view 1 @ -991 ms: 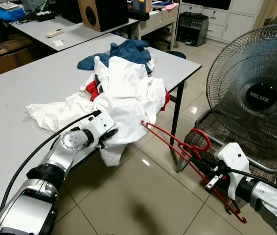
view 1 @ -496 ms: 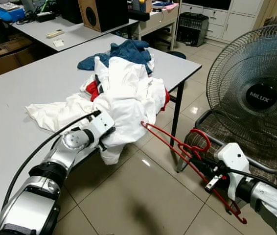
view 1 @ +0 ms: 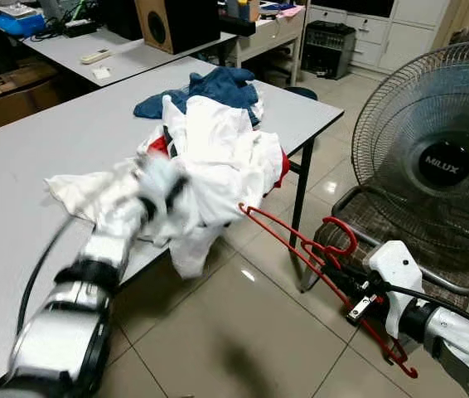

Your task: Hang hanger

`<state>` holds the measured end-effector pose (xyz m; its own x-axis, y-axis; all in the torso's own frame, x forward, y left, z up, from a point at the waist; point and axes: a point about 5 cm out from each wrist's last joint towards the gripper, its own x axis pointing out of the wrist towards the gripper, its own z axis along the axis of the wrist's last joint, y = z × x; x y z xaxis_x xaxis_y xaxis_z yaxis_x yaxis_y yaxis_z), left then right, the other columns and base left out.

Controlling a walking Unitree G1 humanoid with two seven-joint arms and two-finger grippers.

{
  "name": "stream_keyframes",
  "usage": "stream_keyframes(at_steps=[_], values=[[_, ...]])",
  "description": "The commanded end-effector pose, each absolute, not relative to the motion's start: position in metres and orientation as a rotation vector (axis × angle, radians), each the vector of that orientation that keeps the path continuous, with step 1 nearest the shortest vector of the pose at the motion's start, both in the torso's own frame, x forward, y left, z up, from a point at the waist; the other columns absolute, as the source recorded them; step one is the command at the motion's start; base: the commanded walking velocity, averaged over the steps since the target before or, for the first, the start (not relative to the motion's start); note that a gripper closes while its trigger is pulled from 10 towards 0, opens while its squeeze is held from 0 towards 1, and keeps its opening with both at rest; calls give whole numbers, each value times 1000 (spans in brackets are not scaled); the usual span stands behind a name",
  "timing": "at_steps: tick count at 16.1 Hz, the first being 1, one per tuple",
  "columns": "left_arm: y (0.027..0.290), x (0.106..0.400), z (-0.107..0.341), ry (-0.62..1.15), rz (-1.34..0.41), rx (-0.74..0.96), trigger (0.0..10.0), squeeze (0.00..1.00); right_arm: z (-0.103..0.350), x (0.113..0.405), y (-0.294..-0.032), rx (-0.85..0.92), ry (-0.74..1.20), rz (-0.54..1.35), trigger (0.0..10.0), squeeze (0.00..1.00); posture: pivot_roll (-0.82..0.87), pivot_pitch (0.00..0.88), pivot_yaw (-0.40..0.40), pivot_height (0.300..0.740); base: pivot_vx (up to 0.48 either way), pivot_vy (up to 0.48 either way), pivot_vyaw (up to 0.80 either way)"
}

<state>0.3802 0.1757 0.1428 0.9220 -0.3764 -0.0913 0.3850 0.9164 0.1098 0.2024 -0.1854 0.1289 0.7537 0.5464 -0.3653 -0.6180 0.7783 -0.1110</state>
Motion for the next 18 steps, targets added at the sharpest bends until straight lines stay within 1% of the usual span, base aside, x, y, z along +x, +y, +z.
stream_keyframes(at_steps=[1,2,3,4,5,6,9,10,11,12,13,14,16,17,18], values=[[189,393,183,-86,-269,-66,0,0,133,205,-186,-235,301,629,10000,0,-121,0,93,740,0,0,0],[203,397,198,-143,-150,-164,0,0,134,206,-186,-235,296,624,10000,0,-121,0,93,740,0,0,0],[219,399,206,-164,-28,-251,0,0,133,206,-186,-234,293,620,10000,0,-121,0,93,740,0,0,0],[257,396,205,-124,236,-420,0,0,131,207,-187,-229,290,612,10000,0,-113,0,99,740,0,0,0],[276,390,195,-46,355,-451,0,0,129,207,-188,-224,292,608,10000,0,-107,0,102,740,0,0,0],[276,388,183,23,332,-412,0,0,126,206,-188,-222,296,608,10000,0,-107,0,102,740,0,0,0],[267,383,160,115,310,-404,0,0,124,207,-188,-219,297,611,10000,0,-104,0,101,740,0,0,0],[264,381,149,167,301,-353,3137,0,124,208,-187,-219,297,618,10000,0,-104,0,101,740,0,0,0],[262,380,146,190,291,-287,10000,0,123,208,-186,-220,296,622,10000,0,-103,0,94,740,0,0,0],[259,382,149,169,246,-266,10000,0,122,209,-186,-221,295,623,10000,0,-103,0,94,740,0,0,0],[255,385,160,99,167,-262,10000,1000,122,209,-186,-223,294,625,10000,0,-106,0,91,740,0,0,0],[254,386,165,73,141,-256,10000,1000,122,209,-186,-225,294,626,10000,0,-105,0,90,740,0,0,0],[252,390,183,-21,90,-173,10000,1000,124,209,-184,-226,291,631,10000,0,-105,0,90,740,0,0,0],[252,390,187,-38,87,-155,10000,1000,125,209,-184,-227,290,632,10000,0,-106,0,89,740,0,0,0],[253,391,200,-113,67,-116,10000,1000,128,209,-183,-227,283,634,10000,0,-106,0,89,740,0,0,0]])
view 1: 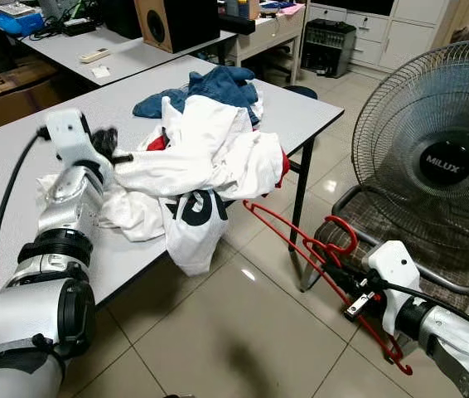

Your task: Hang hanger

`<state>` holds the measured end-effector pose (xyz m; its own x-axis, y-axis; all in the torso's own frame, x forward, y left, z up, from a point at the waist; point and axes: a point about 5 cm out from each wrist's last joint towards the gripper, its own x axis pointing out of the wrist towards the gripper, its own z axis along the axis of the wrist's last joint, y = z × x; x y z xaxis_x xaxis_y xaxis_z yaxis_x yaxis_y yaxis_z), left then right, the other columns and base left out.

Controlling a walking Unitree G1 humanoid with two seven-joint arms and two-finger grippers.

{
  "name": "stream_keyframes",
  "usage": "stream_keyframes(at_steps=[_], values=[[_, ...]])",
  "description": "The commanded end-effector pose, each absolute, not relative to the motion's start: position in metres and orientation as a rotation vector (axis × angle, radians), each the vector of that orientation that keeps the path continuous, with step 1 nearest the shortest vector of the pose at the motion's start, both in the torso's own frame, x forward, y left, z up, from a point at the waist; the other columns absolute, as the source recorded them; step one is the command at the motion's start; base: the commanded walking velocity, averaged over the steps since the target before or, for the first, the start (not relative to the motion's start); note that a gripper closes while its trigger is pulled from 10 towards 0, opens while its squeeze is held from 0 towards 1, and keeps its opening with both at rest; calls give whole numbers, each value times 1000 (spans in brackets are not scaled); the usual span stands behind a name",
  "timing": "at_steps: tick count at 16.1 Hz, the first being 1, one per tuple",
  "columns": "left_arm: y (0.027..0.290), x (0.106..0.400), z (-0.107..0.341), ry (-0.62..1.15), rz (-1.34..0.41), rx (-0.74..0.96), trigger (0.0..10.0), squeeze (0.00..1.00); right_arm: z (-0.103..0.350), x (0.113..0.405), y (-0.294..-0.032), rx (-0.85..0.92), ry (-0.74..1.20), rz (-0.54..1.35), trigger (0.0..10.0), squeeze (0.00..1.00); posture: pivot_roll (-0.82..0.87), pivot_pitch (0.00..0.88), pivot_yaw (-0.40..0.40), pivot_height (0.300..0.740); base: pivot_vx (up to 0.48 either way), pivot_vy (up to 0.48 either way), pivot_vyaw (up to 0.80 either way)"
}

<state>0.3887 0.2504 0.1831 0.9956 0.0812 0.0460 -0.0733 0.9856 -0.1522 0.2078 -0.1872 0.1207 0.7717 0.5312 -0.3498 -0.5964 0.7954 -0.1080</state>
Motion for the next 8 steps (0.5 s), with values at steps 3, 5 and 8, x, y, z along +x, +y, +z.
stream_keyframes(at_steps=[3,5,8], values=[[238,390,207,-140,-190,-25,10000,1000,133,210,-183,-227,276,632,10000,0,-106,0,89,740,0,0,0],[212,379,192,-75,-532,120,10000,1000,134,210,-183,-225,280,638,10000,0,-101,0,90,740,0,0,0],[187,356,157,142,-883,302,10000,0,134,210,-181,-222,287,649,10000,0,-97,0,90,740,0,0,0]])
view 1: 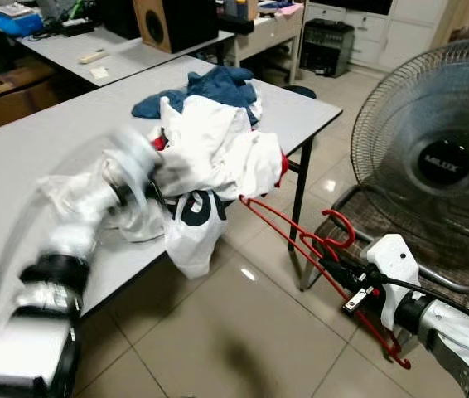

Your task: Hang hanger

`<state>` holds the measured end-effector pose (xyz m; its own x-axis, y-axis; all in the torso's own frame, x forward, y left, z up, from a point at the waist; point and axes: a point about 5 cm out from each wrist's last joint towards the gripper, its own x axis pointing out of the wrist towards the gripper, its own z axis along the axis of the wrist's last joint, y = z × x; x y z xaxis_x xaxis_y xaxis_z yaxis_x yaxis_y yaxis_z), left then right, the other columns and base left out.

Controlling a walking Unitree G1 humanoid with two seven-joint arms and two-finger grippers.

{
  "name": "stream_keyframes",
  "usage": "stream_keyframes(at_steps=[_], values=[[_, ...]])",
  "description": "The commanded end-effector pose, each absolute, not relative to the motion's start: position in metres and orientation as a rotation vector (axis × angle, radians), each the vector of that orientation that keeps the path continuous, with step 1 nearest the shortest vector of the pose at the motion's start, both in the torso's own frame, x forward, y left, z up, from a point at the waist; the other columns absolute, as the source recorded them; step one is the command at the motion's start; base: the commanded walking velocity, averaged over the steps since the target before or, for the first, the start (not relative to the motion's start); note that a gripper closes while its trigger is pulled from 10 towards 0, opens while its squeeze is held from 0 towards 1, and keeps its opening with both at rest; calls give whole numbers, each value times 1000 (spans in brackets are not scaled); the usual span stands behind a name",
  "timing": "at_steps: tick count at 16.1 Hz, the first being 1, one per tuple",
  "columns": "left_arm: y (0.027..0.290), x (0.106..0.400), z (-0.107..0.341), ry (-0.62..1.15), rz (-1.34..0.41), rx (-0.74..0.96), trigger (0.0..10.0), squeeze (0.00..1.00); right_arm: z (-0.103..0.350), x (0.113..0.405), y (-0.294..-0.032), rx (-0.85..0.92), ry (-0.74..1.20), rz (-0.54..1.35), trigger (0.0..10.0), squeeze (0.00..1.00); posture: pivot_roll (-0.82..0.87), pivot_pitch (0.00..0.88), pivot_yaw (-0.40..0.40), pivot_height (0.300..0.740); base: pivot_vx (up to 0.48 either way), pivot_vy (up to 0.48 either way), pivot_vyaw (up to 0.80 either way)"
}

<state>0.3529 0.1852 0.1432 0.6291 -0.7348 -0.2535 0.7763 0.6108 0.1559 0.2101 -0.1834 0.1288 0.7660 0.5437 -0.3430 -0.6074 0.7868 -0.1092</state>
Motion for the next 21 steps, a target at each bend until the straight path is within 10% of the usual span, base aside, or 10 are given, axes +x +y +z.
stream_keyframes(at_steps=[1,9,10,11,12,21], values=[[186,354,148,198,-899,351,10000,0,134,210,-180,-221,291,656,10000,0,-97,0,90,740,0,0,0],[197,352,99,411,-660,744,10000,0,142,203,-180,-225,297,672,10000,0,-114,0,96,740,0,0,0],[199,354,98,404,-621,763,5686,0,143,203,-181,-228,298,672,10000,0,-114,0,96,740,0,0,0],[199,354,98,401,-613,768,5686,0,144,203,-181,-228,298,673,10000,0,-114,0,96,740,0,0,0],[200,356,98,387,-585,755,0,0,147,205,-181,-230,297,677,10000,0,-114,0,92,740,0,0,0],[191,361,105,320,-552,565,0,0,137,208,-177,-220,317,671,10000,0,-113,0,93,740,0,0,0]])
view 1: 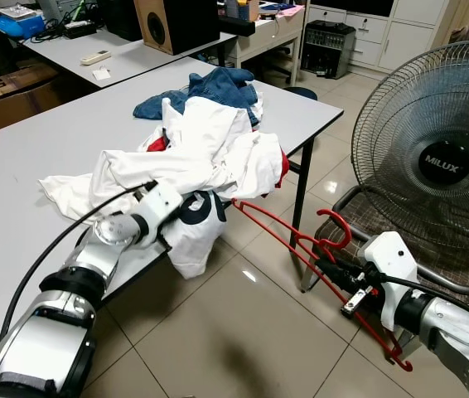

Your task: Hang hanger

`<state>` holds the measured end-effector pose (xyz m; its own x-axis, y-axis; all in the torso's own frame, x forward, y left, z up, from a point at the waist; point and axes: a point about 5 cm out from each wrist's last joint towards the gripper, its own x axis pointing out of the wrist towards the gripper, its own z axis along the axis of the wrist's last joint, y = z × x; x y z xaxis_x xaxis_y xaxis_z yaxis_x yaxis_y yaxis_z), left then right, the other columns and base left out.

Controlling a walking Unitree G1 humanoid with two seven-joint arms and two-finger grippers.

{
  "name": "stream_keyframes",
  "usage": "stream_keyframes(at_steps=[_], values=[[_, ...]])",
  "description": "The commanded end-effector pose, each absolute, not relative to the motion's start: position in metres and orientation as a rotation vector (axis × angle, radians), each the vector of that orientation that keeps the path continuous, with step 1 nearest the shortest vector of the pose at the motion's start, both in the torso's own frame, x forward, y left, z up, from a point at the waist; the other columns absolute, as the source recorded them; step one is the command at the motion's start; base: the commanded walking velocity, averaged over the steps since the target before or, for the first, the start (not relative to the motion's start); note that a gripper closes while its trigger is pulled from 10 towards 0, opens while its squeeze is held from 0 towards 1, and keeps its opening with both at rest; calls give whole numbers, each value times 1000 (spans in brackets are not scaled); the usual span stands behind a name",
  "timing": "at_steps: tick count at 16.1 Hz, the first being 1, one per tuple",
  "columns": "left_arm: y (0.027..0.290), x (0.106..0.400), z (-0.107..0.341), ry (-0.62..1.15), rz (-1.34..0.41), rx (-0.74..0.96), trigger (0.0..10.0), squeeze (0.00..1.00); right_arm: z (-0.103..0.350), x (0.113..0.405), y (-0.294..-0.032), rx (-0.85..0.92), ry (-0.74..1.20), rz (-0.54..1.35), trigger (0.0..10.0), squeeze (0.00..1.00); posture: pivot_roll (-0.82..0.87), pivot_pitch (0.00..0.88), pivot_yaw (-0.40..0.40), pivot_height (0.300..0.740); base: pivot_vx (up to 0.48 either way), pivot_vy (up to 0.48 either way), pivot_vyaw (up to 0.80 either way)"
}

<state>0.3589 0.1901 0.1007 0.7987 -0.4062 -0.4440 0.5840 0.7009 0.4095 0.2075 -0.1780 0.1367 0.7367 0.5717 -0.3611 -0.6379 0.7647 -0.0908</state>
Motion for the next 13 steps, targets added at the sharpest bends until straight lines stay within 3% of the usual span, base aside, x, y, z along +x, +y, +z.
stream_keyframes(at_steps=[1,4,6,8,9,10,12,13], values=[[190,364,111,291,-534,498,0,0,136,208,-178,-220,317,671,10000,0,-115,0,95,740,0,0,0],[180,380,146,132,-479,218,0,0,135,209,-177,-230,315,708,10000,0,-113,0,91,740,0,0,0],[176,386,164,66,-474,152,0,0,134,210,-178,-229,312,717,10000,0,-111,0,87,740,0,0,0],[176,382,156,120,-561,392,0,0,132,210,-178,-228,312,716,10000,0,-108,0,92,740,0,0,0],[178,377,145,177,-605,471,10000,0,132,210,-177,-227,312,716,10000,0,-109,0,99,740,0,0,0],[183,365,125,252,-677,565,10000,0,130,208,-177,-222,312,712,10000,0,-109,0,109,740,0,0,0],[181,360,121,231,-688,407,10000,0,128,205,-178,-213,308,695,10000,0,-108,0,114,740,0,0,0],[181,358,122,211,-673,327,10000,1000,127,203,-178,-209,308,690,10000,0,-102,0,111,740,0,0,0]])
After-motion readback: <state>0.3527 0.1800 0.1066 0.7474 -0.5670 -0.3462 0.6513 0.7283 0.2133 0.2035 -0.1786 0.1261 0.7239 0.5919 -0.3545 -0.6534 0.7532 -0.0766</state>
